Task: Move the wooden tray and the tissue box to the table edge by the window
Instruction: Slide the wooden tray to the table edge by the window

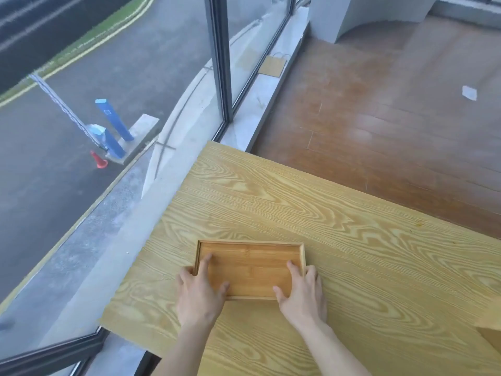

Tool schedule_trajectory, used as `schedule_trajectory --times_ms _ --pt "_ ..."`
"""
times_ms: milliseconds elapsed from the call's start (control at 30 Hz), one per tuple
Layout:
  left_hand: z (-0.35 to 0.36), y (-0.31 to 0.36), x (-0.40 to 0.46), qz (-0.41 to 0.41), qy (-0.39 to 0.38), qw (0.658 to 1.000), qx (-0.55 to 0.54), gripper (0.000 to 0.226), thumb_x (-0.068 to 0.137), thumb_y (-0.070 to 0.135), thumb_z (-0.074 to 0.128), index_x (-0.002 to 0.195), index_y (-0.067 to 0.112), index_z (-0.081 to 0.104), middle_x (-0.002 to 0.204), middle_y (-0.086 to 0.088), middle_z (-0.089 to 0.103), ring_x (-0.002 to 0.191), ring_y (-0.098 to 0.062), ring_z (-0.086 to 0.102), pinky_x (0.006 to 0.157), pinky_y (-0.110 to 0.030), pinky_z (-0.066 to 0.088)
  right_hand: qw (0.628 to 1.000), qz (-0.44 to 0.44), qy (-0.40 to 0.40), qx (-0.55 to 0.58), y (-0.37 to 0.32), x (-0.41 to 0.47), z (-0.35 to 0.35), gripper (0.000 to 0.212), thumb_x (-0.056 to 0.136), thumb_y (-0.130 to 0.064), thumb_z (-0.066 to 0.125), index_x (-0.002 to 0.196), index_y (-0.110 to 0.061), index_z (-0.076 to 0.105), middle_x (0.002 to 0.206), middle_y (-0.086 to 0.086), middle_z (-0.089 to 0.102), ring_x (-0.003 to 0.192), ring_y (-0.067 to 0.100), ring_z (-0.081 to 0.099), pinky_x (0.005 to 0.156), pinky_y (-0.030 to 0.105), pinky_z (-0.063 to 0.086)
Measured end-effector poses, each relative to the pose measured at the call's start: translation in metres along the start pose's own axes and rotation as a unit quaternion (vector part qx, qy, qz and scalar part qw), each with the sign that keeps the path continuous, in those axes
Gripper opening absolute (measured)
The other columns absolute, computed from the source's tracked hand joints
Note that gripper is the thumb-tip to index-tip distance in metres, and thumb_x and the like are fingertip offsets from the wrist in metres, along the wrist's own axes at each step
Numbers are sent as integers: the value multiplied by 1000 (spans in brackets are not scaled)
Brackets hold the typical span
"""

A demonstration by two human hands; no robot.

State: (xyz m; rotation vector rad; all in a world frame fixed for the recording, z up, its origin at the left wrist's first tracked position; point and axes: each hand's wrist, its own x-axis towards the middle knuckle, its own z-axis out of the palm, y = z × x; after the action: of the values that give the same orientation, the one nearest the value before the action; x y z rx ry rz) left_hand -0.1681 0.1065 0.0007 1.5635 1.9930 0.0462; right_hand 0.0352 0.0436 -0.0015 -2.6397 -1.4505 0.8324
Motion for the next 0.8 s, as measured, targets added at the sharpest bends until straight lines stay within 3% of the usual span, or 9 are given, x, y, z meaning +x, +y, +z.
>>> schedule_trajectory --times_ms 133,333,600,800 --pt "-17 -34 17 -40 37 998 -9 80 80 50 77 149 44 36 128 -11 41 126 -32 42 98 -47 50 999 -40 -5 -28 -49 14 12 77 91 -54 65 156 -29 32 134 9 38 120 26 47 93 35 50" --pt "-26 -69 36 -113 66 991 -41 81 79 50 76 149 44 36 123 -13 42 121 -34 43 97 -48 48 992 -109 6 -69 -113 47 21 76 88 -59 64 153 -29 39 133 9 39 122 28 42 96 38 48" --pt "-26 -87 38 -156 39 985 -56 72 89 48 65 150 44 28 115 -6 42 106 -30 60 80 -39 50 970 -203 31 -129 -183 106 17 70 85 -63 64 144 -28 53 139 12 47 123 31 44 107 44 39" --pt "-23 -91 34 -154 20 986 -62 77 90 49 62 153 41 18 120 0 44 100 -23 63 69 -31 44 954 -265 1 -142 -227 133 21 70 86 -65 62 146 -30 49 153 13 38 132 32 37 113 47 35"
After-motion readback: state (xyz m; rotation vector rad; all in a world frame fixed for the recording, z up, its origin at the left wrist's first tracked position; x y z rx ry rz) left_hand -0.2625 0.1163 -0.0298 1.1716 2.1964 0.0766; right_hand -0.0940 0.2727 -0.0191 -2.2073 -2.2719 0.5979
